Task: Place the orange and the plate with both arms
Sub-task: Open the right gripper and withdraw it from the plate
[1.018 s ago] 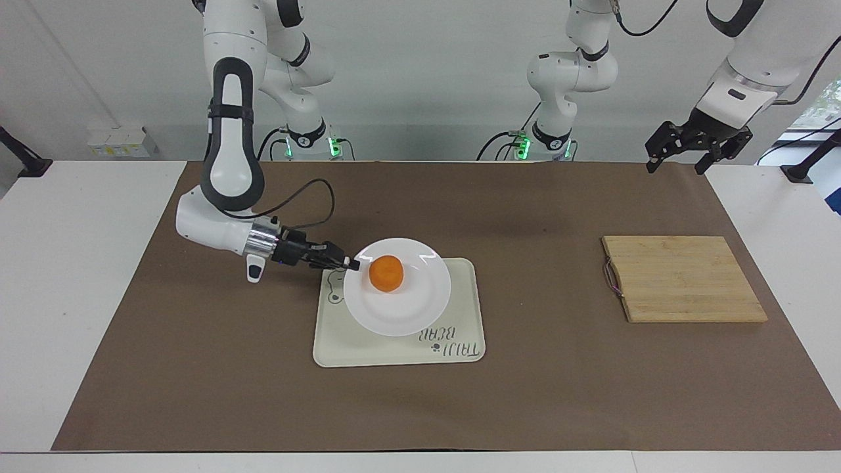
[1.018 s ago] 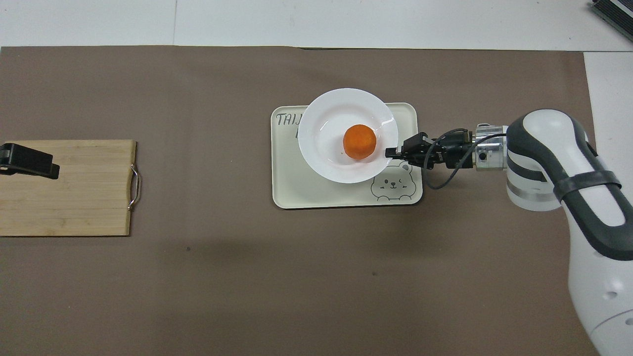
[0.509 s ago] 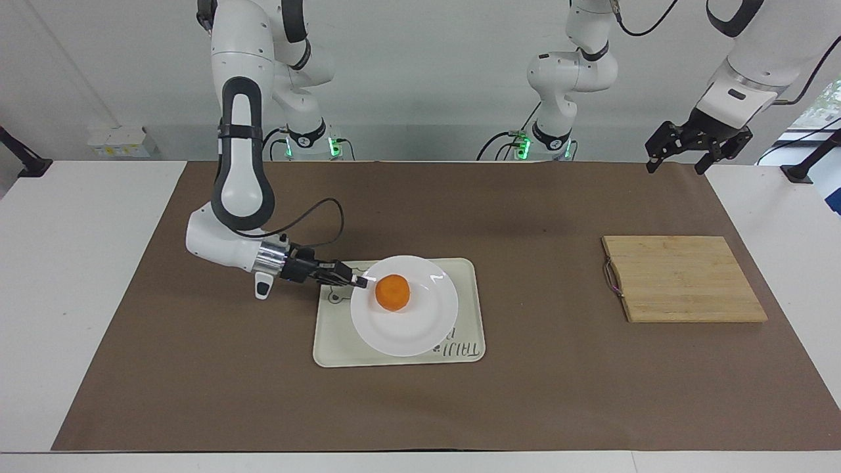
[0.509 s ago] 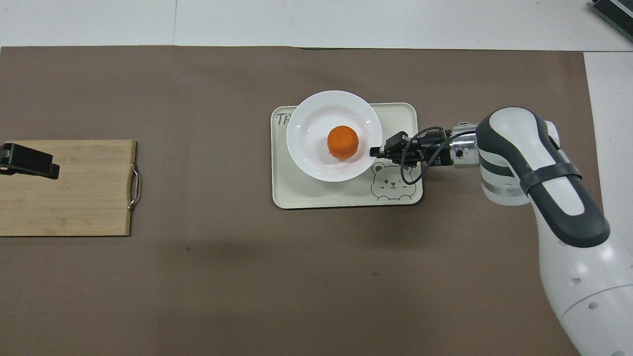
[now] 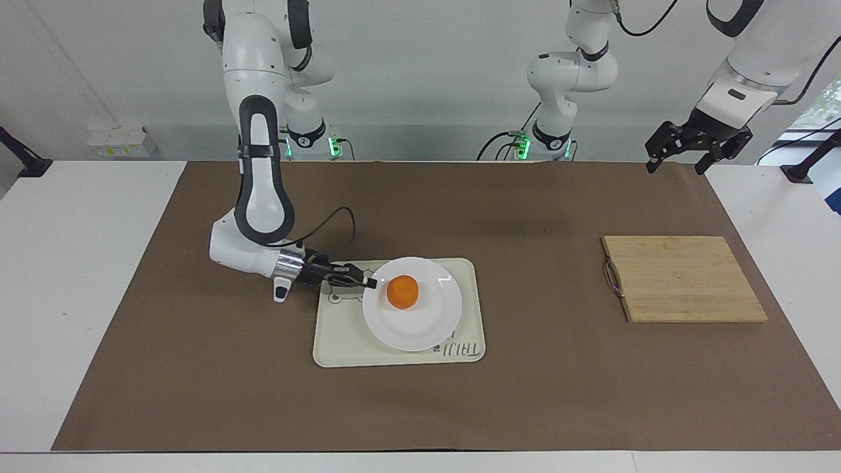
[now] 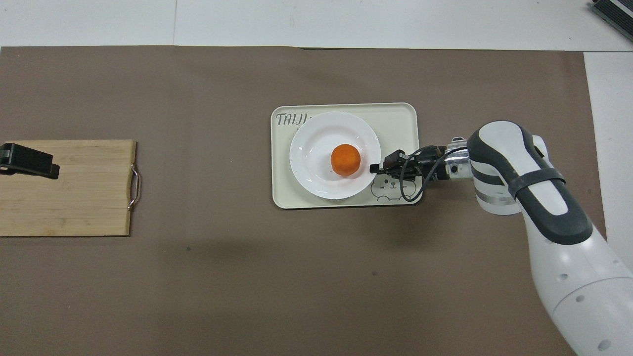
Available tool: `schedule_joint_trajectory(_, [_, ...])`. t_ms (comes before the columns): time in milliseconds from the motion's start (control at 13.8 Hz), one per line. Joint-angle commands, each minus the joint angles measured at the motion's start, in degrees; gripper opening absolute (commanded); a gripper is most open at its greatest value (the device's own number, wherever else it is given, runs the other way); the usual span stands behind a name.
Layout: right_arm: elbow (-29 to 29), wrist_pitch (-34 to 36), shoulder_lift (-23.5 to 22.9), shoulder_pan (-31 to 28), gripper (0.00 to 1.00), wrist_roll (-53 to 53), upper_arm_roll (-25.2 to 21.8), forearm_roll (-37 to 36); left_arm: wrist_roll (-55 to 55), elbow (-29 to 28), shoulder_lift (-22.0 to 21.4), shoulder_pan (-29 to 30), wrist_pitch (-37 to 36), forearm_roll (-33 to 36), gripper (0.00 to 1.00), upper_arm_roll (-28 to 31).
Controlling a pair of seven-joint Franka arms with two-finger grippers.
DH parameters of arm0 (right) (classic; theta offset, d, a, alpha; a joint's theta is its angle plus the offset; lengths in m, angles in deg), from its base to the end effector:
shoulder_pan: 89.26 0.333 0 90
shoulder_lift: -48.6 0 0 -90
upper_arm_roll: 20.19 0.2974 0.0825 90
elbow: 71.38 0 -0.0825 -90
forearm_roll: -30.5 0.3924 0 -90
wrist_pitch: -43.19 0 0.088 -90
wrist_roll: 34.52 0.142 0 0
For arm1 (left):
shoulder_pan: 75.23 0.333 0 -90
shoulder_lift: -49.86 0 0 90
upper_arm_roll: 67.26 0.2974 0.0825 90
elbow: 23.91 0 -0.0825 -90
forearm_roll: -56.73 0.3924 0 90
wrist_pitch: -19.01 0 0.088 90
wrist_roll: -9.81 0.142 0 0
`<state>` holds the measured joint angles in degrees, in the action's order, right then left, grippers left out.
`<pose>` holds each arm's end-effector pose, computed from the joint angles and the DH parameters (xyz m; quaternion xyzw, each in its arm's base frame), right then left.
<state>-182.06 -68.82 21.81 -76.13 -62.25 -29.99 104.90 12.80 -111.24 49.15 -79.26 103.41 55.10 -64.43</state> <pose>0.5977 0.1315 0.2072 -0.8616 0.1158 0.0619 0.4903 0.5479 -0.0156 0.5916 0.9990 -0.0377 -0.0191 0.0148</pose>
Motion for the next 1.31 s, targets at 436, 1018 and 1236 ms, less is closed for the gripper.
schedule_joint_trajectory(436, [-0.7,0.7,1.8,-1.4,1.00,-0.1,-0.1,-4.8,-0.5,1.3,0.5,-0.1,-1.5,0.3,1.00,0.2])
schedule_joint_trajectory(1018, [2.4,0.5,9.9,-2.2,1.00,11.6,-1.3,-21.4,-0.6,1.3,0.5,-0.1,-1.4,0.3,1.00,0.2])
schedule_joint_trajectory(1236, [4.0,0.3,14.7,-2.7,1.00,19.0,-1.4,-38.8,-0.5,1.3,0.5,-0.1,-1.4,0.3,1.00,0.2])
